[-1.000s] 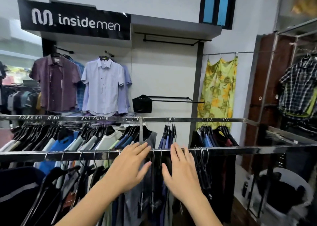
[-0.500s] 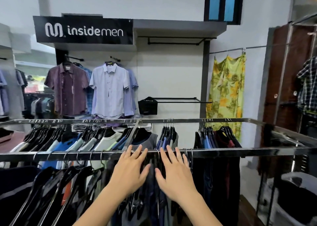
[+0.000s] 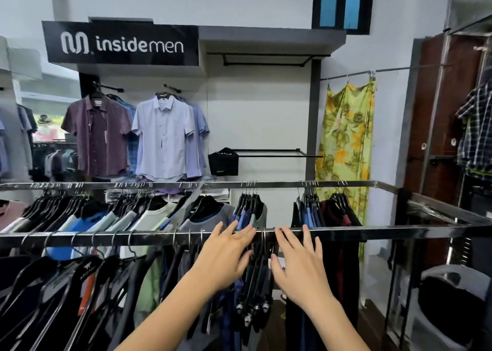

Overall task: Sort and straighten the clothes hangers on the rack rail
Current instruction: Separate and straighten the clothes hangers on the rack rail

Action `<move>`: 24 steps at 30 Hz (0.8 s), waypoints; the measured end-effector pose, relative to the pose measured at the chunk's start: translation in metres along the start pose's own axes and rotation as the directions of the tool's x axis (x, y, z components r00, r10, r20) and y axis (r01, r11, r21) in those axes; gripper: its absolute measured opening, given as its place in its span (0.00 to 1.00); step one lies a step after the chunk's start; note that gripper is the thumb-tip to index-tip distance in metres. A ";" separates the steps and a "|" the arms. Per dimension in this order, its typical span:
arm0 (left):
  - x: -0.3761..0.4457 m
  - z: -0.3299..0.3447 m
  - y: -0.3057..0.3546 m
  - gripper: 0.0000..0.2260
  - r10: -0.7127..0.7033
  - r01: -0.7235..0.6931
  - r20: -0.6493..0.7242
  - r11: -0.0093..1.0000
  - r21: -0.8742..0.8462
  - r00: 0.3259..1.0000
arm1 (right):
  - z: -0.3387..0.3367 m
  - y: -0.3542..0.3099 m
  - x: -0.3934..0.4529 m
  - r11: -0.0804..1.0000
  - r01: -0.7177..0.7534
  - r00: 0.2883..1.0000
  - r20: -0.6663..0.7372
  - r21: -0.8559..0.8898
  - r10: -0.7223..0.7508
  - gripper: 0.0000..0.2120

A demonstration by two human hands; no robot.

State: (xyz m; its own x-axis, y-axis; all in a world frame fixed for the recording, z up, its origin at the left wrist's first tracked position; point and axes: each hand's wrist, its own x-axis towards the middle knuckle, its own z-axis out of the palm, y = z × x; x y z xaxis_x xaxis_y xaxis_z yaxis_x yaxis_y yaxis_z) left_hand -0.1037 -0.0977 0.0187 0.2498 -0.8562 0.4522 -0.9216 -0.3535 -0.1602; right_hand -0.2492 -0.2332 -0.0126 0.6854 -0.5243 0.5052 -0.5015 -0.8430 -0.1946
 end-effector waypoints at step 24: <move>0.017 0.004 0.015 0.27 0.029 -0.031 0.013 0.995 0.093 0.999 | -0.004 0.012 0.007 0.993 0.119 0.991 0.054 0.005 -0.119 0.30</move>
State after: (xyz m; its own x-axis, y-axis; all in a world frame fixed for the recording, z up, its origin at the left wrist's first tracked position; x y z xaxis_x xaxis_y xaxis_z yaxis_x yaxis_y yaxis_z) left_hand -0.1121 -0.1187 0.0201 0.2266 -0.8712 0.4354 -0.8972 -0.3607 -0.2547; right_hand -0.2527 -0.2467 -0.0076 0.7676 -0.4259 0.4789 -0.4137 -0.9000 -0.1372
